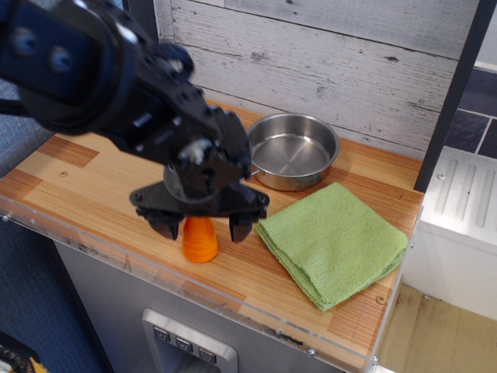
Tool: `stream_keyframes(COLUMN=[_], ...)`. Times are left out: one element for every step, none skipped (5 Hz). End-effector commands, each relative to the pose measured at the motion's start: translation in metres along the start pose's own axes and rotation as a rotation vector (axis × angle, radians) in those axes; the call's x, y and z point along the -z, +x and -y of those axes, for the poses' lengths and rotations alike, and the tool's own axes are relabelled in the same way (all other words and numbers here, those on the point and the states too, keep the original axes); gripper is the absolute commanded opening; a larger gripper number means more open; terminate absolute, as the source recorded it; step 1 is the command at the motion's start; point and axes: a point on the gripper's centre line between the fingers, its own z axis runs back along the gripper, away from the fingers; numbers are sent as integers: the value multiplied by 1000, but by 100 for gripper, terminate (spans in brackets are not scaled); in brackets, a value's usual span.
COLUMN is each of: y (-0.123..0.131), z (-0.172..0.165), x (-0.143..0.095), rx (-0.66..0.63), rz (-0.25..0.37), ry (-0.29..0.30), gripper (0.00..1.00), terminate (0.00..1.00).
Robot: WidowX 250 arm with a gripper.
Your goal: Place the carrot to the left of the spoon.
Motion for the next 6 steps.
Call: stream_keyframes(y=[9,10,12,23,32,49], z=[-2,-5,-5,1,10,11], x=[12,14,5,-13,-30,-46], rx=[60,65,84,51,10,-31], rz=[50,56,53,75,61,87], ry=[64,61,38,-11,-65,-101], gripper=[0,0,0,0,0,0], terminate=[0,0,0,0,0,0])
